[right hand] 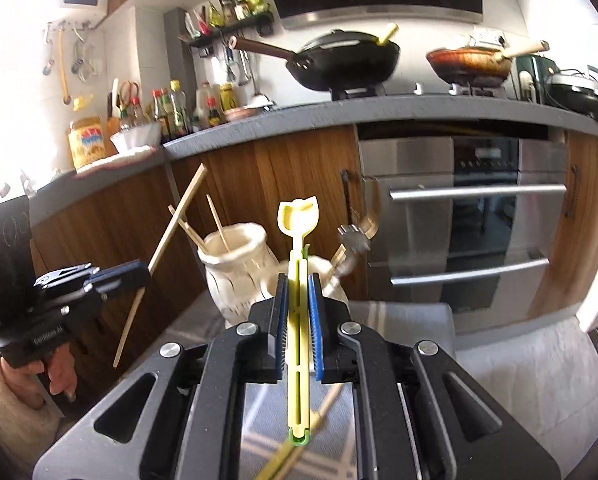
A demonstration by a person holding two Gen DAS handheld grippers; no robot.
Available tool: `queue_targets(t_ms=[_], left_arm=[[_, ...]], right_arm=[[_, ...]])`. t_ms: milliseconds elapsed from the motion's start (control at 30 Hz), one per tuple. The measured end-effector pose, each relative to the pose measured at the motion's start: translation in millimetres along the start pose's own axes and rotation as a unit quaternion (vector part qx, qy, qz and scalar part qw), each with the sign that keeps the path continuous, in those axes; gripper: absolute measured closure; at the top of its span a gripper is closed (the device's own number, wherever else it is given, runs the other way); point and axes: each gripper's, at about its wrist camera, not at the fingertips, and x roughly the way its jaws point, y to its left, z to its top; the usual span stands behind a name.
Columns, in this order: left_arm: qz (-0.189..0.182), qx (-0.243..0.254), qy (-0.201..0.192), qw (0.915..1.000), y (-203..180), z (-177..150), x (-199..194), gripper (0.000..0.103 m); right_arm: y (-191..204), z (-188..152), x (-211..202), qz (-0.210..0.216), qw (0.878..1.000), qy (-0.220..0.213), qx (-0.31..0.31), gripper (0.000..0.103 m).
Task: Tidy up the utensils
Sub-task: 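Carry the chopstick over the taller pot while the right carries the yellow utensil over the shorter pot, then release the chopstick into the taller pot while the right releases the yellow utensil into the shorter pot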
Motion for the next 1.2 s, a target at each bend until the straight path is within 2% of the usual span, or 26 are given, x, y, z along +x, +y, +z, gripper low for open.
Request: queue_targets(t_ms=[133, 233, 300, 467, 600, 833, 1200], left_arm=[[0.015, -0.033, -0.049, 0.9981, 29.8, 18.1, -3.7, 0.096], [0.033, -0.069, -0.089, 0.9931, 58.7, 28.2, -3.4, 0.096], [0.032, -0.091, -0.111, 0.989, 75.4, 31.4, -0.6, 0.097], [0.033, -0.119, -0.143, 0.9819, 96.7, 39.5, 30.0, 0.097], [0.031, -0.125, -0.158, 0.979, 103.5, 42.8, 52.0, 0.096], [0.027, -0.121, -0.163, 0.9788, 105.4, 38.1, 79.2, 0.096], [0.006, -0.134, -0.151, 0.9793, 114.3, 19.6, 84.8, 0.096]], right_arm=[[1.1, 14.7, 21.4, 0.018, 1.0, -0.015, 0.01, 0.093], [-1.8, 23.6, 36.0, 0.027, 0.999, -0.026, 0.022, 0.093], [-5.2, 27.2, 44.6, 0.032, 0.999, -0.028, 0.032, 0.093], [-11.3, 31.2, 69.6, 0.04, 0.997, -0.044, 0.046, 0.093], [-16.4, 28.9, 83.6, 0.053, 0.995, -0.057, 0.065, 0.093], [-19.2, 24.7, 105.9, 0.071, 0.992, -0.072, 0.08, 0.093], [-12.6, 7.1, 117.4, 0.057, 0.994, -0.074, 0.055, 0.093]])
